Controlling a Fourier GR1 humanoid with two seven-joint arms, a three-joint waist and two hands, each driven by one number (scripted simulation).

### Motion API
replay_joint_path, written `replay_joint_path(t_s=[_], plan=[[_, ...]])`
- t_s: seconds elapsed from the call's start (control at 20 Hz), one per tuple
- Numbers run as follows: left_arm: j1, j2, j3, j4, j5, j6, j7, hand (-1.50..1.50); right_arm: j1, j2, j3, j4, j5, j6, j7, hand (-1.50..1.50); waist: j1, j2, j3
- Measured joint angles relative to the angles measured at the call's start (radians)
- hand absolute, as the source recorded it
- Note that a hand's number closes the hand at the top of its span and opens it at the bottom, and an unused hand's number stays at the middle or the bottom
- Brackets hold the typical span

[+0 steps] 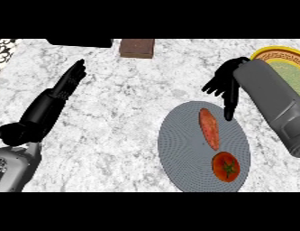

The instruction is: Pick the sweet potato from the placemat and place it in the plate

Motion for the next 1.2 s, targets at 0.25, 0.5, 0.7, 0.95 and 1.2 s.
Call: replay_joint_path(t_s=[0.25, 0.5, 0.7, 0.95, 1.2], plan=[[0.020, 0.004, 0.003, -0.031, -0.010, -0.005, 0.006, 0.00, 0.006, 0.022, 0.012, 0.023, 0.029, 0.019, -0.035, -1.50, 0.003, -0.002, 0.000], [0.024, -0.003, 0.012, -0.057, -0.011, -0.005, 0.036, 0.00, 0.026, 0.061, 0.028, 0.038, 0.062, 0.038, -0.063, -1.50, -0.005, -0.006, 0.000], [0.045, -0.011, 0.016, -0.065, -0.018, -0.007, 0.033, 0.00, 0.061, 0.077, 0.051, 0.032, 0.099, 0.055, -0.099, -1.50, -0.011, -0.008, 0.000], [0.047, -0.017, 0.033, -0.044, -0.029, -0.018, 0.019, 0.00, 0.082, 0.099, 0.059, 0.037, 0.129, 0.068, -0.132, -1.50, -0.022, -0.016, -0.003], [0.047, -0.025, 0.045, -0.041, -0.041, -0.023, 0.024, 0.00, 0.092, 0.110, 0.066, 0.031, 0.155, 0.094, -0.157, -1.50, -0.029, -0.024, -0.006]])
